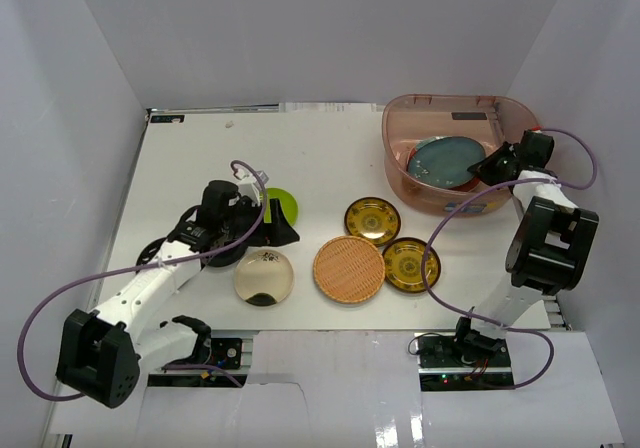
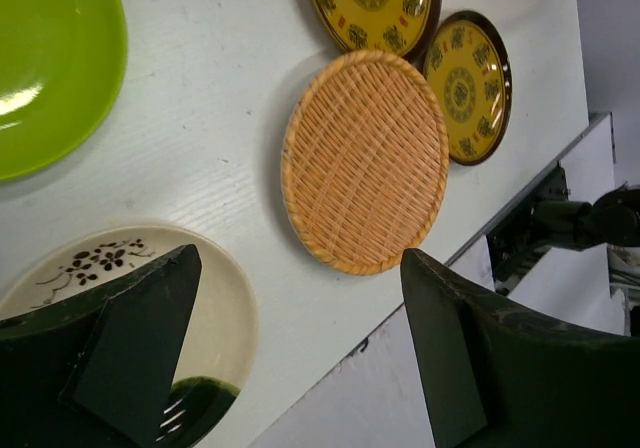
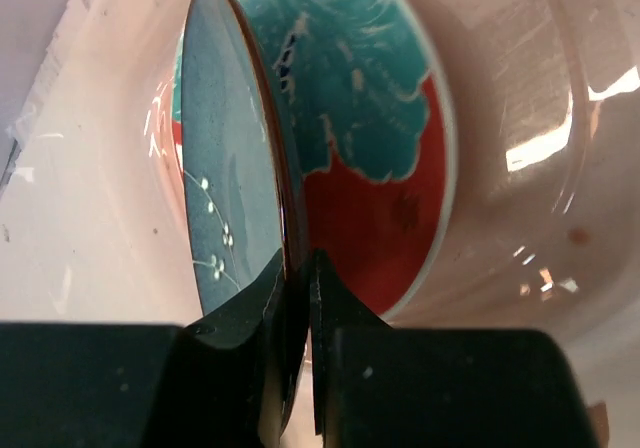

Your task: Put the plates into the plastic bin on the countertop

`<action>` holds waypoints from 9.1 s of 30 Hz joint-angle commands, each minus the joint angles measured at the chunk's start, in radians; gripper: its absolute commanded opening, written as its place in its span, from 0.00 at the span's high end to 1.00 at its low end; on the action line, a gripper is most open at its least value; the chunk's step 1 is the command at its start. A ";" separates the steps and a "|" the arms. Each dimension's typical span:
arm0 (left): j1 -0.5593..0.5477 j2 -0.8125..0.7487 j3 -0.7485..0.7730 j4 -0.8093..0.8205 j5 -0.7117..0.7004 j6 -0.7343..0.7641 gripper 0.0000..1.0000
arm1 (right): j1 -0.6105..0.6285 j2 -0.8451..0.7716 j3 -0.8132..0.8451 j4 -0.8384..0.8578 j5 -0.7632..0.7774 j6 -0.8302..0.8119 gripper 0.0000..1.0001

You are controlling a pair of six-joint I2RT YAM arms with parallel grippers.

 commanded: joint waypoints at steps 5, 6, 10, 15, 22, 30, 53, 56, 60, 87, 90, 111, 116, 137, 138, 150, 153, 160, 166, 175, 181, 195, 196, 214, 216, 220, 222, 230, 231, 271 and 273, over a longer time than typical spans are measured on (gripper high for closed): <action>-0.072 0.177 0.044 -0.007 0.152 0.022 0.09 | 0.008 0.031 0.125 0.045 -0.047 -0.030 0.54; -0.105 0.188 0.058 -0.007 0.136 0.023 0.10 | 0.011 0.025 0.133 0.032 -0.015 -0.051 0.46; -0.176 0.248 0.104 -0.007 0.063 0.008 0.10 | 0.026 -0.011 0.168 -0.047 0.098 -0.112 0.07; -0.245 0.343 0.144 -0.012 -0.049 -0.017 0.11 | 0.063 -0.070 0.220 -0.170 0.324 -0.215 0.10; -0.334 0.490 0.216 -0.023 -0.244 -0.041 0.15 | 0.109 -0.204 0.098 -0.109 0.379 -0.223 0.10; -0.348 0.607 0.248 -0.017 -0.307 -0.052 0.20 | 0.183 -0.423 -0.092 -0.043 0.197 -0.199 0.08; -0.346 0.268 0.213 -0.030 -0.198 -0.073 1.00 | 0.301 -1.110 -0.734 -0.267 0.160 -0.091 0.24; -0.345 0.225 0.245 -0.040 -0.166 -0.070 1.00 | 0.301 -1.161 -0.694 -0.273 0.122 -0.154 0.22; -0.342 0.197 0.283 -0.060 -0.166 -0.064 1.00 | 0.303 -1.072 -0.596 -0.287 -0.112 -0.223 0.13; -0.259 0.036 0.345 -0.012 -0.163 -0.002 0.25 | 0.530 -0.804 -0.492 0.223 -0.434 -0.004 0.92; -0.259 -0.046 0.308 -0.041 -0.301 0.060 0.11 | 0.496 -0.720 -0.316 0.197 -0.300 -0.004 0.92; -0.257 -0.142 0.024 -0.072 -0.497 0.120 0.02 | 0.137 -0.138 0.071 -0.014 0.157 -0.087 0.87; -0.259 -0.143 0.020 -0.073 -0.497 0.118 0.02 | 0.131 -0.069 0.113 -0.037 0.122 -0.080 0.80; -0.240 -0.062 0.052 -0.112 -0.530 0.062 0.06 | 0.251 -0.441 -0.062 -0.075 0.077 -0.166 0.11; -0.240 -0.061 0.056 -0.125 -0.555 0.046 0.07 | 0.298 -0.465 -0.086 -0.064 0.063 -0.177 0.18; -0.231 -0.054 0.095 -0.578 -0.789 -0.517 0.18 | 1.014 -0.304 -0.305 0.273 0.103 -0.018 0.55; -0.230 -0.042 0.099 -0.710 -0.807 -0.644 0.18 | 1.056 -0.174 -0.242 0.330 0.106 0.013 0.50; -0.221 -0.045 0.044 -0.784 -0.778 -0.854 0.22 | 1.059 0.065 -0.180 0.515 0.106 0.159 0.31; -0.164 -0.006 -0.083 -0.655 -0.696 -0.863 0.23 | 1.056 0.309 -0.038 0.577 0.105 0.272 0.34; -0.106 0.041 -0.167 -0.495 -0.663 -0.804 0.25 | 1.039 0.426 0.027 0.615 0.146 0.378 0.53; -0.095 0.056 -0.204 -0.443 -0.674 -0.776 0.38 | 1.002 0.407 -0.023 0.649 0.175 0.427 0.84; -0.092 -0.059 -0.229 -0.386 -0.677 -0.689 1.00 | 0.849 -0.173 -0.223 0.573 0.157 0.216 0.92; -0.093 -0.082 -0.233 -0.373 -0.674 -0.669 1.00 | 0.779 -0.204 -0.206 0.548 0.117 0.193 0.92; -0.096 -0.341 -0.086 -0.074 -0.390 -0.360 1.00 | 0.122 -0.203 -0.064 0.091 0.351 -0.103 0.92; -0.096 -0.317 -0.075 -0.015 -0.347 -0.340 1.00 | 0.108 -0.175 -0.058 0.089 0.364 -0.110 0.89; -0.096 -0.263 -0.048 0.078 -0.275 -0.324 1.00 | 0.103 -0.135 -0.030 0.085 0.320 -0.128 0.66; -0.096 -0.214 -0.011 0.118 -0.252 -0.313 1.00 | 0.103 -0.130 -0.001 0.022 0.295 -0.133 0.50; -0.135 -0.009 0.162 0.243 -0.175 -0.288 1.00 | 0.195 -0.411 -0.086 0.121 -0.077 -0.152 0.13; -0.144 0.017 0.179 0.247 -0.169 -0.287 1.00 | 0.250 -0.437 -0.097 0.135 -0.187 -0.153 0.10; -0.234 0.820 0.477 0.273 -0.266 -0.287 0.22 | 0.053 -0.221 -0.077 0.227 0.143 -0.030 0.92; -0.236 0.860 0.486 0.273 -0.248 -0.282 0.22 | 0.033 -0.142 -0.038 0.227 0.103 -0.005 0.92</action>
